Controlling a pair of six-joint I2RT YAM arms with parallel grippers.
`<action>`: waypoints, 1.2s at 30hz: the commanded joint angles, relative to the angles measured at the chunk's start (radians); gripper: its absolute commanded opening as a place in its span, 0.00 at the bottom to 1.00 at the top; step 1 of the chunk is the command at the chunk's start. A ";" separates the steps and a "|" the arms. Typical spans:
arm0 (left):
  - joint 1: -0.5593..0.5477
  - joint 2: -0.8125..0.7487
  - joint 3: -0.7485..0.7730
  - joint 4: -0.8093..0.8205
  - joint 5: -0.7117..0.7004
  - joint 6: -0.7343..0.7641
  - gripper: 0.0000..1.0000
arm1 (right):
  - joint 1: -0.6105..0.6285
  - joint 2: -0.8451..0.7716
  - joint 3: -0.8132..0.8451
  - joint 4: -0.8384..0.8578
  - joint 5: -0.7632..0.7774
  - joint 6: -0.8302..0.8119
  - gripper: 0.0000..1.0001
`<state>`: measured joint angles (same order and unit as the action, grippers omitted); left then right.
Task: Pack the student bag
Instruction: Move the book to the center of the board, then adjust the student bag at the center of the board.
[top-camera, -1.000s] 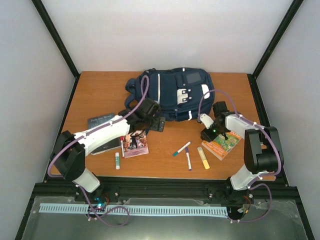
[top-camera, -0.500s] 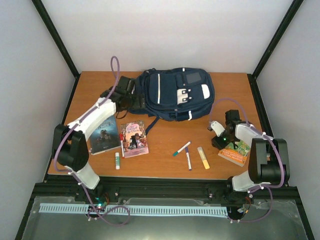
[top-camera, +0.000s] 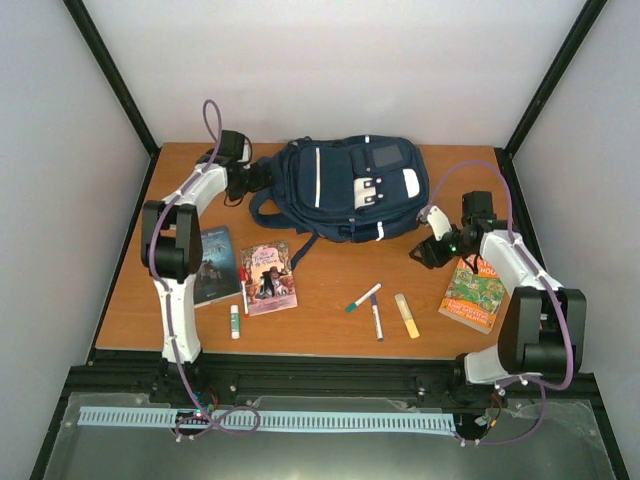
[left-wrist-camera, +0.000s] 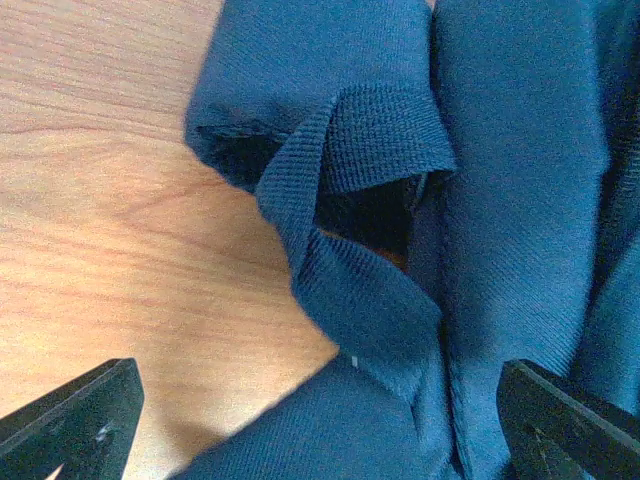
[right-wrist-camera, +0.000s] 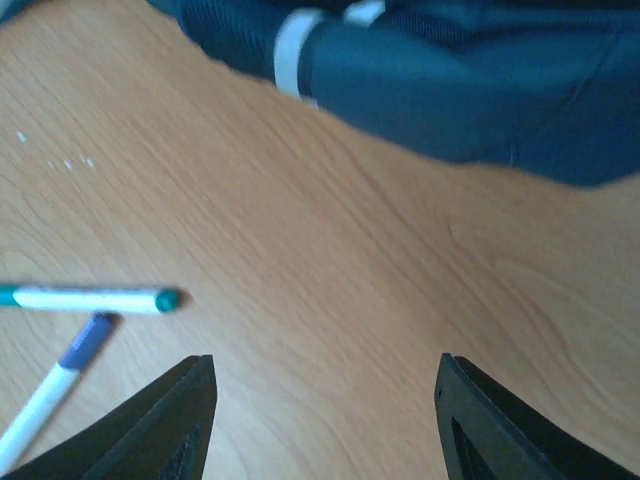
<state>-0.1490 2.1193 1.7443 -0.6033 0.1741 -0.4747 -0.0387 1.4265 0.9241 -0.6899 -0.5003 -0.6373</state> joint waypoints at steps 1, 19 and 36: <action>-0.007 0.100 0.097 0.020 0.118 0.080 1.00 | -0.003 0.073 0.055 0.041 -0.174 0.076 0.62; -0.243 -0.063 -0.191 0.130 0.277 0.109 0.91 | -0.001 0.483 0.389 0.065 -0.103 0.216 0.60; -0.467 -0.318 -0.563 0.286 0.240 0.036 0.87 | 0.082 0.675 0.590 0.055 -0.020 0.305 0.58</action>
<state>-0.5388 1.8641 1.2076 -0.3771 0.4110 -0.4122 -0.0177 2.0518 1.4506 -0.6445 -0.5270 -0.3550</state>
